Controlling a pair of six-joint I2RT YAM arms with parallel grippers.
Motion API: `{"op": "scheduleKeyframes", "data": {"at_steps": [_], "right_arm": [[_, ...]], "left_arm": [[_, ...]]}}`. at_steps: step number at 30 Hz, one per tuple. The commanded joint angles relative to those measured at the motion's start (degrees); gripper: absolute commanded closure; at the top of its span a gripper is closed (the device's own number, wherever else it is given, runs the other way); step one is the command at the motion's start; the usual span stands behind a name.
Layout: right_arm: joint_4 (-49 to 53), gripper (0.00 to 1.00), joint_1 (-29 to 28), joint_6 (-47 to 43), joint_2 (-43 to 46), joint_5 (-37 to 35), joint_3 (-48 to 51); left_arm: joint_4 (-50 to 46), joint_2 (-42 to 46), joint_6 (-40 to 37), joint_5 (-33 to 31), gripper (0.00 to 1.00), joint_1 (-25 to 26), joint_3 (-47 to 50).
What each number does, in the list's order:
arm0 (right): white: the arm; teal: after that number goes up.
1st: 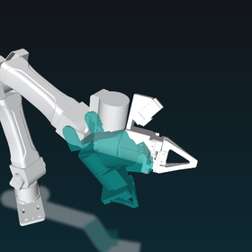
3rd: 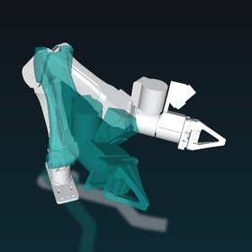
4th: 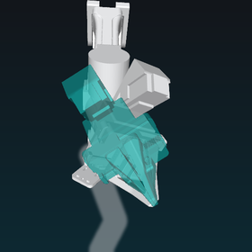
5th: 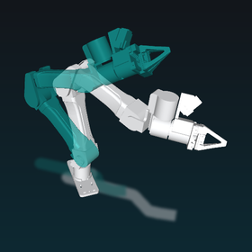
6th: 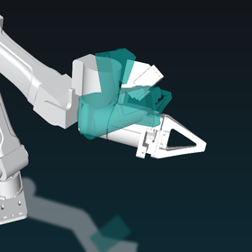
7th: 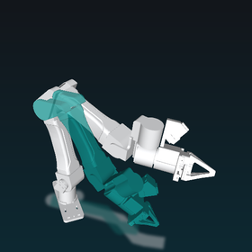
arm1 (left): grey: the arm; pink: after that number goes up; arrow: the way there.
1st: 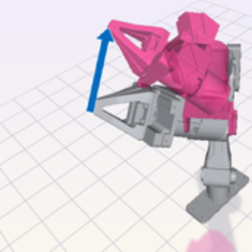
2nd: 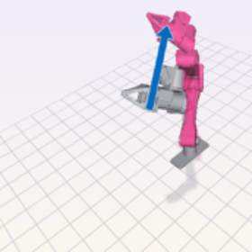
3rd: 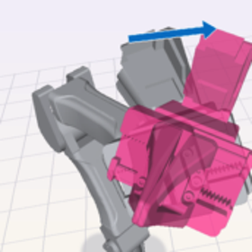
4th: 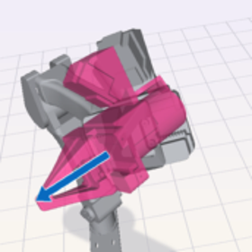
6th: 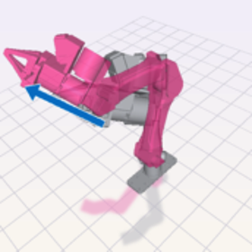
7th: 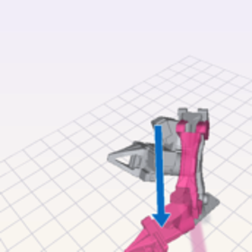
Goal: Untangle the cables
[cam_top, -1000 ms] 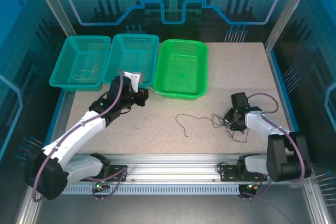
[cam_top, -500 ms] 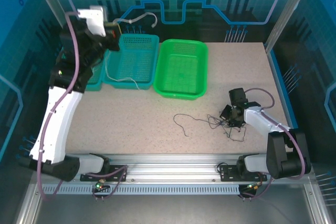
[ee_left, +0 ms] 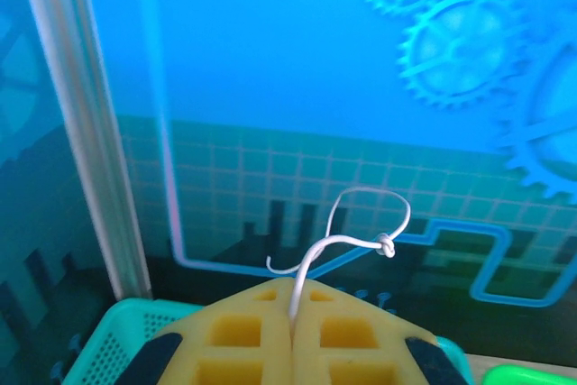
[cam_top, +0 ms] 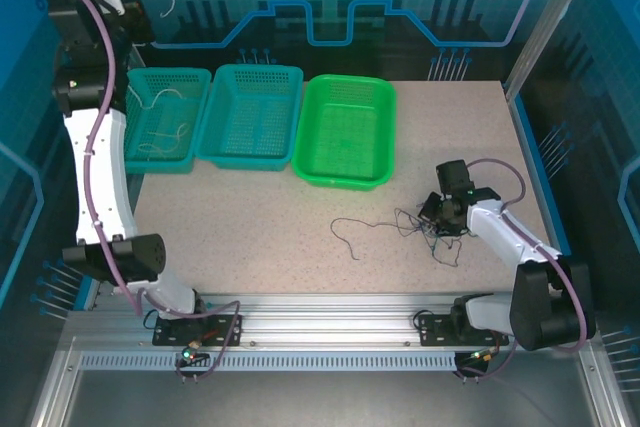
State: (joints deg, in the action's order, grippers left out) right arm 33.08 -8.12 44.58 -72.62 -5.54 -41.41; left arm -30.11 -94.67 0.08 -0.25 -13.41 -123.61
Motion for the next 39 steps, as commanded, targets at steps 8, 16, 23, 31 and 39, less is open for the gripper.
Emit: {"op": "scheduleKeyframes", "data": {"at_steps": [8, 16, 23, 31, 39], "right_arm": [[3.5, 1.00, -3.7, 2.4, 1.5, -0.6, -2.2], [5.0, 1.00, -4.7, 3.0, 4.2, -1.7, -1.9], [4.6, 1.00, -4.7, 1.0, 3.1, -0.4, -3.2], [2.8, 1.00, -4.8, 0.6, -0.1, 2.1, -3.4], [4.5, 1.00, -5.0, -1.7, -1.3, 4.7, -3.8]], "left_arm": [[5.6, -9.7, 4.5, 4.9, 1.00, -7.8, 11.4], [12.0, -8.2, 7.0, 5.8, 0.40, -8.9, 21.2], [17.9, 4.2, 18.7, 17.7, 0.28, -6.6, 27.5], [18.2, 22.9, 23.5, 11.7, 0.34, 19.6, 49.1], [20.5, 25.3, 24.5, -1.6, 0.36, 47.5, 65.2]]}}
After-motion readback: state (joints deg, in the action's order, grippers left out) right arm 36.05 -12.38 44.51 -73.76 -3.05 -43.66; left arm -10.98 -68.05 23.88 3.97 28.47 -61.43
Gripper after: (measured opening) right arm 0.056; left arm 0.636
